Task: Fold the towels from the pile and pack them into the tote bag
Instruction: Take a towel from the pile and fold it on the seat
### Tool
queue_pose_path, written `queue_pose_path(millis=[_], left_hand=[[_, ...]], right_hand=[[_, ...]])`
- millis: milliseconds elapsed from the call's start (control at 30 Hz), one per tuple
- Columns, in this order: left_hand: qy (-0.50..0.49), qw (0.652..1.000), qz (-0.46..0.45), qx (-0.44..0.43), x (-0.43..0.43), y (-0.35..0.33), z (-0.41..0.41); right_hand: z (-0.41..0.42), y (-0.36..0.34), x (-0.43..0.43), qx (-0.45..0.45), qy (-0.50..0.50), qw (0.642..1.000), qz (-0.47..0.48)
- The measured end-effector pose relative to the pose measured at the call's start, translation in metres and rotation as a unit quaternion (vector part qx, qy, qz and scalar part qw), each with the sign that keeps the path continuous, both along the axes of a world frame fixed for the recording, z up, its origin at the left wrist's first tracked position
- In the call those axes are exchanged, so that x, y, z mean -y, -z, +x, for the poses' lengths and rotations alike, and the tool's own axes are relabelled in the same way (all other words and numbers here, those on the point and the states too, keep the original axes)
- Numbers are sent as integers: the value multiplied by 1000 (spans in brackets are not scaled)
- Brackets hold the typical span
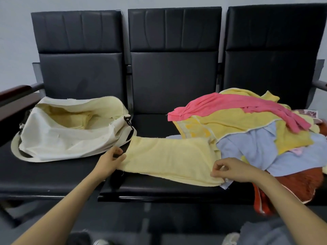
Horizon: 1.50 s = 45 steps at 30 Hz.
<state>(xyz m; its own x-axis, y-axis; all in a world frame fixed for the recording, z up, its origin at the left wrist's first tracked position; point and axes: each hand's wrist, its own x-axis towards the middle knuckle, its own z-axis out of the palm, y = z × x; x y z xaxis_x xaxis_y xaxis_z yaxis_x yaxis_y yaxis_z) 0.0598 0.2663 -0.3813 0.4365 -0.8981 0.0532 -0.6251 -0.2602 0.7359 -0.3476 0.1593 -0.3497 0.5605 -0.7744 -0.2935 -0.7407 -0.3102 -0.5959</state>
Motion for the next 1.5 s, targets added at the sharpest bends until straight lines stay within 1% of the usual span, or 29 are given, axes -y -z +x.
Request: queue_pose_path(millis=[100, 167, 200, 300, 400, 467, 533, 567, 633, 667, 700, 733, 767, 800, 833, 867, 933, 967, 1000, 1067, 1100, 1133, 1200, 1233, 1300, 1367, 1433, 1467, 1500], left_hand=[[-18, 996, 61, 55, 20, 8, 4], [-31, 991, 98, 89, 34, 11, 5], [-39, 988, 105, 103, 40, 10, 2], [-34, 986, 73, 144, 57, 5, -13], [23, 989, 24, 147, 71, 3, -34], [59, 988, 17, 144, 79, 4, -48], [87, 985, 43, 144, 84, 6, -61], [96, 982, 64, 152, 87, 7, -66], [105, 974, 97, 174, 91, 10, -72], [104, 973, 106, 176, 92, 11, -73], [102, 973, 113, 171, 94, 11, -72], [100, 975, 119, 161, 95, 10, -70], [98, 977, 123, 146, 96, 10, -68], [96, 979, 125, 131, 97, 9, -66], [93, 980, 125, 121, 97, 9, -64], [87, 982, 122, 116, 96, 8, -62], [59, 985, 107, 117, 95, 7, -57], [36, 986, 99, 127, 95, 7, -53], [9, 985, 95, 142, 93, 8, -49], [-52, 979, 107, 165, 90, 8, -43], [-77, 974, 128, 173, 87, 8, -40], [-94, 968, 156, 174, 85, 7, -38], [-114, 960, 202, 156, 82, 7, -33], [-117, 959, 212, 145, 82, 8, -29], [-121, 961, 212, 127, 81, 9, -21], [-118, 965, 206, 115, 78, 10, -16], [-115, 966, 201, 113, 74, 10, -14], [-111, 967, 200, 115, 72, 9, -14], [-107, 968, 193, 115, 70, 8, -15]], right_hand=[[13, 1, 13, 36, 112, 988, -95], [23, 0, 21, 43, 191, 972, -127], [28, -1, 25, 33, 214, 968, -129], [42, 1, 32, -11, 234, 966, -107], [55, 3, 35, -13, 237, 966, -105], [62, 1, 37, 32, 254, 963, -78], [68, 0, 40, 101, 280, 955, -23], [71, -1, 41, 143, 300, 943, 13], [75, 0, 43, 240, 356, 900, 78], [75, 2, 45, 289, 380, 874, 91], [73, 2, 45, 330, 397, 852, 90], [71, 1, 43, 356, 407, 838, 75], [67, 0, 41, 365, 411, 834, 51], [63, -2, 39, 362, 404, 840, 27], [59, -3, 37, 343, 392, 854, 3], [56, -3, 34, 302, 377, 875, -18], [52, 0, 31, 176, 345, 919, -73], [50, 1, 30, 126, 327, 930, -110], [49, 1, 28, 95, 311, 934, -146], [47, -1, 24, 66, 289, 937, -186], [47, -2, 22, 53, 282, 943, -171], [47, -3, 21, 33, 275, 952, -133], [49, -2, 17, -29, 249, 967, -51], [50, -1, 15, -52, 232, 971, -31], [50, 1, 15, -37, 223, 973, -36], [46, -3, 17, 36, 252, 967, -32], [38, -10, 18, 107, 277, 955, -1], [34, -12, 16, 97, 271, 958, 6], [33, -12, 12, 45, 250, 967, -6]])
